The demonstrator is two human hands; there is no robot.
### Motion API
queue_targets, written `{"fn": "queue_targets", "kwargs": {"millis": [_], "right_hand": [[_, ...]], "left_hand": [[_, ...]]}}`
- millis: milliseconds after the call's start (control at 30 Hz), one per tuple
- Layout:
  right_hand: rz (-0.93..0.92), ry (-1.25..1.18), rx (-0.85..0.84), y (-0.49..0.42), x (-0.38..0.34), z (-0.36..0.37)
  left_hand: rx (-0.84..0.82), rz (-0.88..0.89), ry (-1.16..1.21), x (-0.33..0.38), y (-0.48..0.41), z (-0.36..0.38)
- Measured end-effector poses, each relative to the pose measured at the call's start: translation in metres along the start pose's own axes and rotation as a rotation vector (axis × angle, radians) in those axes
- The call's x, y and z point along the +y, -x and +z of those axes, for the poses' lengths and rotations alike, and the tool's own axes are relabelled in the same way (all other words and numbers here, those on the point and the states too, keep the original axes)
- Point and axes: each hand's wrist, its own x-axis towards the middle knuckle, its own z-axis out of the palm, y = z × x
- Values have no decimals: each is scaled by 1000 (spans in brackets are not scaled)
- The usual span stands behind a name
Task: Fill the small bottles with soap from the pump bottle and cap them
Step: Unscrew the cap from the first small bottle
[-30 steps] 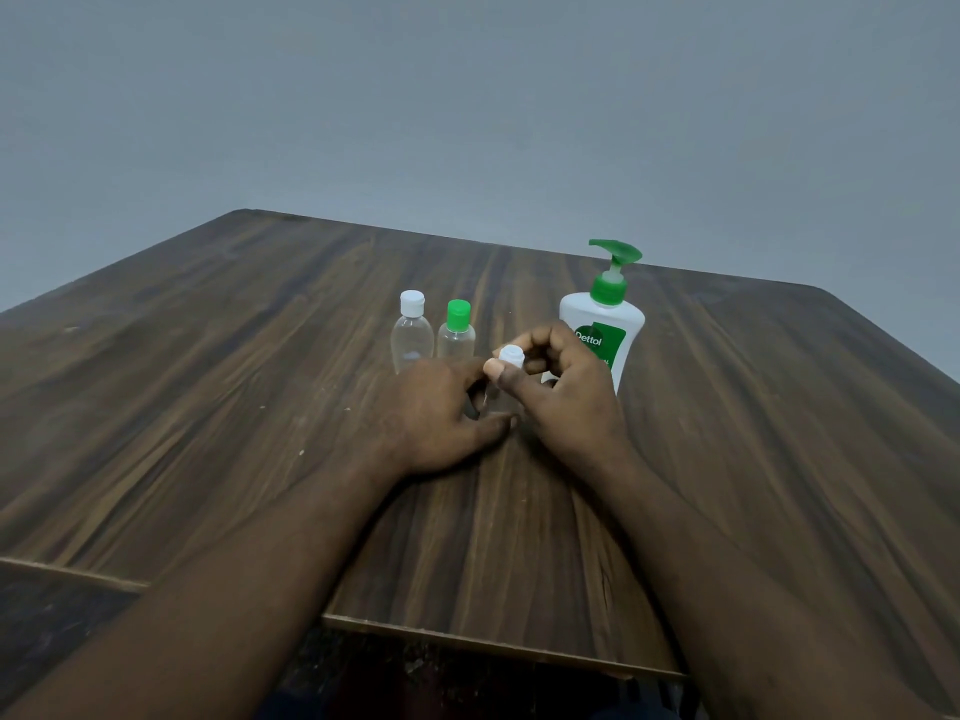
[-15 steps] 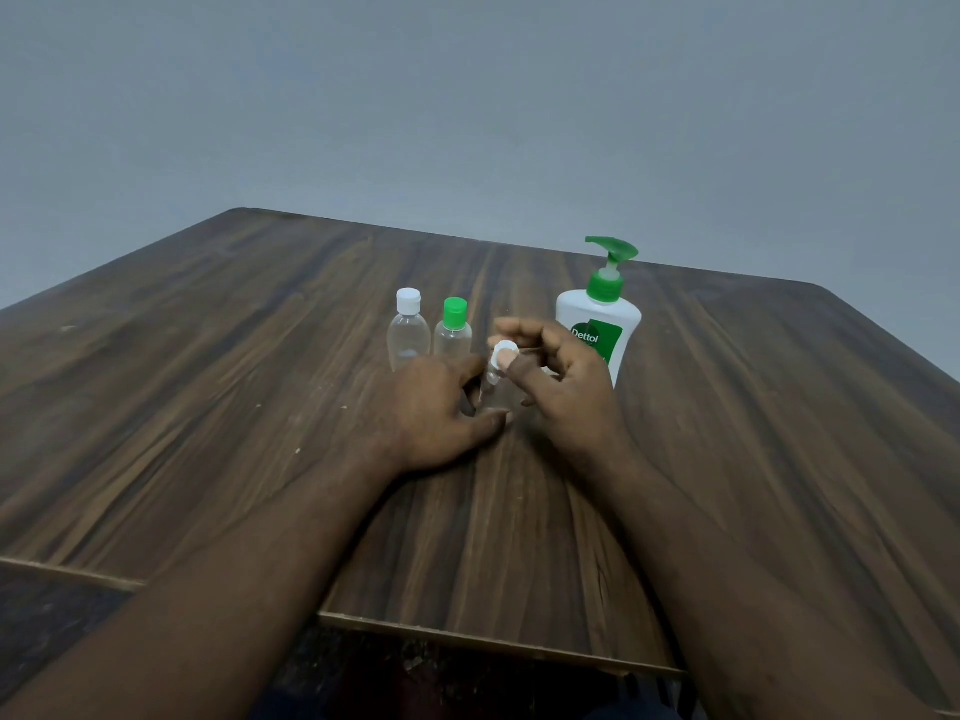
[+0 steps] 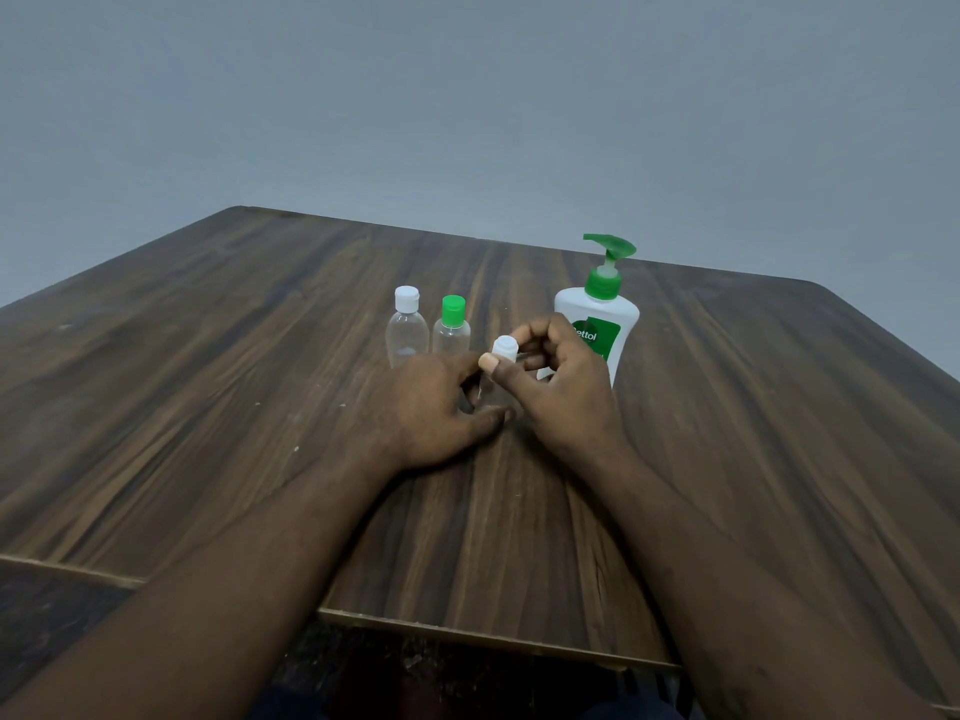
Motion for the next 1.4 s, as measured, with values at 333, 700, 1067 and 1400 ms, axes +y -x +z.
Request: {"fn": "queue_targets", "kwargs": {"millis": [333,700,1067,1400], "right_hand": [[13,2,5,0,-3,0],[-3,-157,-142,-1,0,-4],[19,-291,-26,-3,-1,-2],[-49,-10,48,-6,8,-2]], "left_hand": [[-11,-14,-23,-1,-1,0],[9,-6,-28,-1,1,0],[7,-24,-51,-4,0,2],[288,-256,89,-1,3,0]]}}
